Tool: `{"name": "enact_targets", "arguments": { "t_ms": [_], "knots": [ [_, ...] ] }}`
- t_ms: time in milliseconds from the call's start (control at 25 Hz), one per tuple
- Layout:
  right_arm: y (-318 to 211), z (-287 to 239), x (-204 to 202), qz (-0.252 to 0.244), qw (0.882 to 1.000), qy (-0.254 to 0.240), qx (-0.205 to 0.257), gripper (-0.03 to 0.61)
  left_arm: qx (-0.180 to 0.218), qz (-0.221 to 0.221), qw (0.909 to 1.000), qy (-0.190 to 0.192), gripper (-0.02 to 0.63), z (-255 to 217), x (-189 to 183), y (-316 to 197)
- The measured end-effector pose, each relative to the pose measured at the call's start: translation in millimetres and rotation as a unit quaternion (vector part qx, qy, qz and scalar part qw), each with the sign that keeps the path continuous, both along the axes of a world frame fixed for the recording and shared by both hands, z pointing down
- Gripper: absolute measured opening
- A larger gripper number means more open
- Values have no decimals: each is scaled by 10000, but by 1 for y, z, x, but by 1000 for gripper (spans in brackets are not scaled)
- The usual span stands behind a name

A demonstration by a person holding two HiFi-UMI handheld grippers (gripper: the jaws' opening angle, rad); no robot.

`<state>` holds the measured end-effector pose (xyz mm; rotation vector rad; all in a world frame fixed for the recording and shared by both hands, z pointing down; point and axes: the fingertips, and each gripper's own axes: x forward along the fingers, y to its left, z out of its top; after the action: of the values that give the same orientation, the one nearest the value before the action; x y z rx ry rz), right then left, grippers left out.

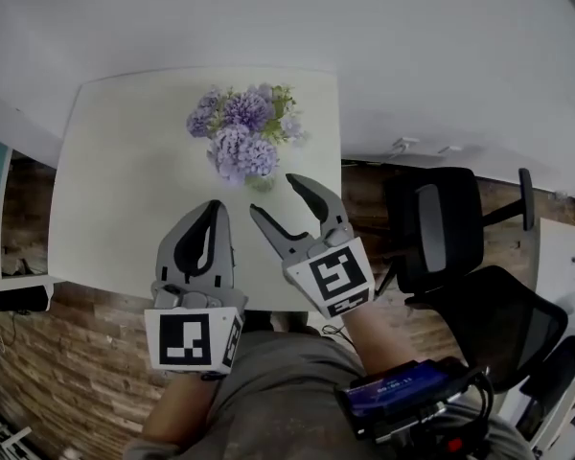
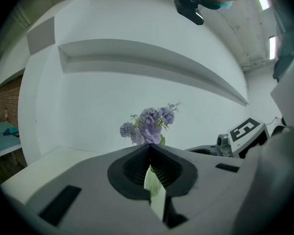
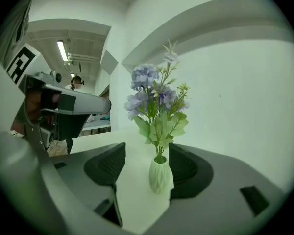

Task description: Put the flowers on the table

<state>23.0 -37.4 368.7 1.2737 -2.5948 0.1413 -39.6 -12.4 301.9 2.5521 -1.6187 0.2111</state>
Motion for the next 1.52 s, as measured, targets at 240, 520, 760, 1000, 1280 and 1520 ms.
{"name": "enact_targets", "arguments": {
  "t_ms": [240, 520, 760, 1000, 1280, 1520],
  "knots": [
    [4, 0, 9, -9, 10000, -2, 2, 282, 15, -46, 10000, -57, 9, -2, 6, 6],
    [12, -10, 14, -13, 9999, -83, 95, 275, 50, -50, 9999, -95, 9, -5, 13, 10],
    [36, -38, 24, -43, 9990, -279, 348, 166, 133, -4, 9999, -103, 9, -12, 26, 25],
    [59, -63, 33, 15, 9982, -381, 456, 37, 241, -9, 9997, -27, 9, -22, 43, 42],
    [84, -85, 46, 17, 9965, -506, 672, 13, 411, -142, 9990, 40, 9, -33, 57, 65],
    [94, -95, 56, 4, 9953, -520, 814, 8, 537, -174, 9984, 30, 9, -42, 72, 77]
  ]
}}
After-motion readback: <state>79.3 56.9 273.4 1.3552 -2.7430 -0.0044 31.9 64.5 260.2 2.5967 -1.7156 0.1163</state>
